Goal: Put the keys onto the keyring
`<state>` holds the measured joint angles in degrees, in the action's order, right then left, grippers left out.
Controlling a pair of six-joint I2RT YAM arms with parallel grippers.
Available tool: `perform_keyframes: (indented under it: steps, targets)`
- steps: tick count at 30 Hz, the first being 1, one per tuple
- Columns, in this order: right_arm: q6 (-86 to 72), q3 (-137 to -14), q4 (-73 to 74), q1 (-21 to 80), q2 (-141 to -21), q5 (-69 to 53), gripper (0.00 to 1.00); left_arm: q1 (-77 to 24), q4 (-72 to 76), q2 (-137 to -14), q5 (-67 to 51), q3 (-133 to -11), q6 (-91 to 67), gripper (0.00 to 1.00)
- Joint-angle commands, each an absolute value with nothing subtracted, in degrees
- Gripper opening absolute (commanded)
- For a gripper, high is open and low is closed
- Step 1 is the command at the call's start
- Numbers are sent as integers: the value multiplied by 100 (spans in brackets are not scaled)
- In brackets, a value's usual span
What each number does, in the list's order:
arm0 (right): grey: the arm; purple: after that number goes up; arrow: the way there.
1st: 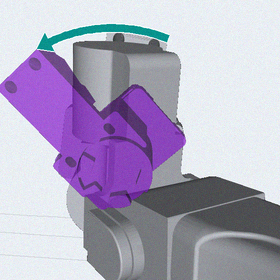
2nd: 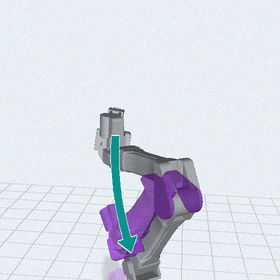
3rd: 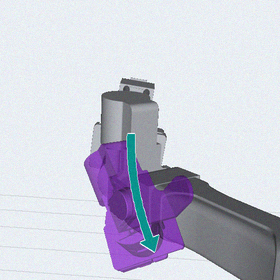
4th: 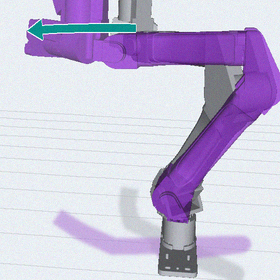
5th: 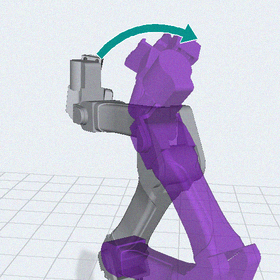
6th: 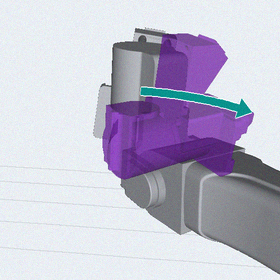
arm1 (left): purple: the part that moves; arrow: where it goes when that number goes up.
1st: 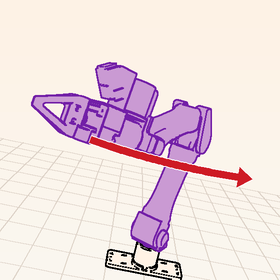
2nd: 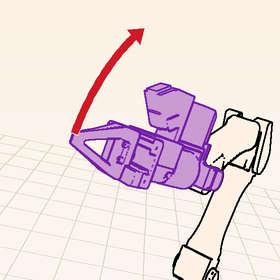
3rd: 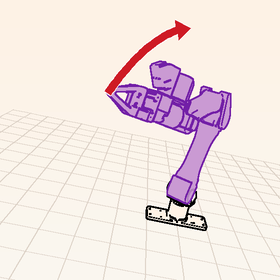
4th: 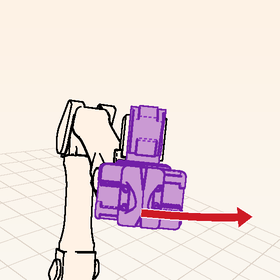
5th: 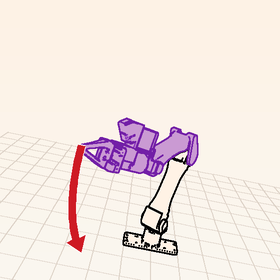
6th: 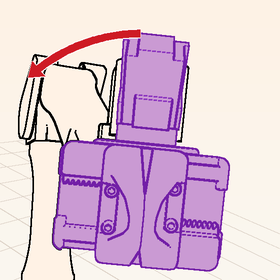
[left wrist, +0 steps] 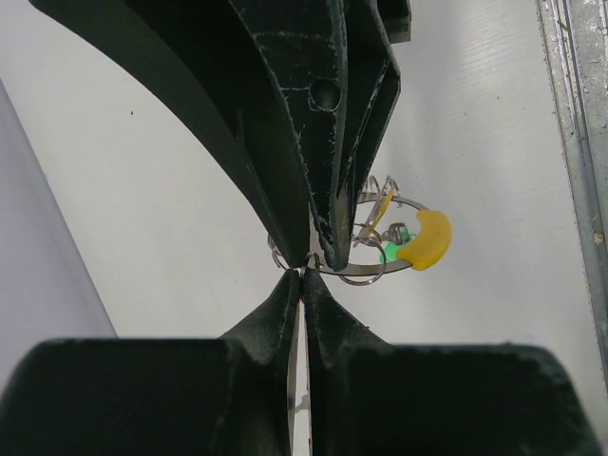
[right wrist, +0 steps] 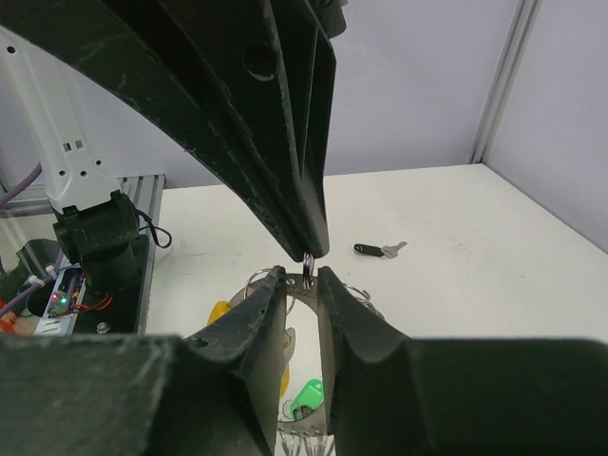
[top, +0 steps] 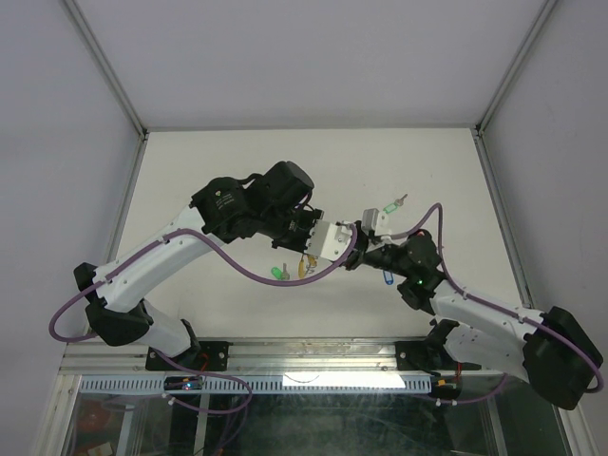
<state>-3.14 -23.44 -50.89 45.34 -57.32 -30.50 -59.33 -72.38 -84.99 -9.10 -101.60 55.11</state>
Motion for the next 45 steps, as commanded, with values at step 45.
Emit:
perform_keyframes:
  steps: [45]
  targets:
    - [-527, -3204, -5588, 4511, -4433, -4364, 0, -6029, 1018, -4572, -2132, -5080, 2180, 23]
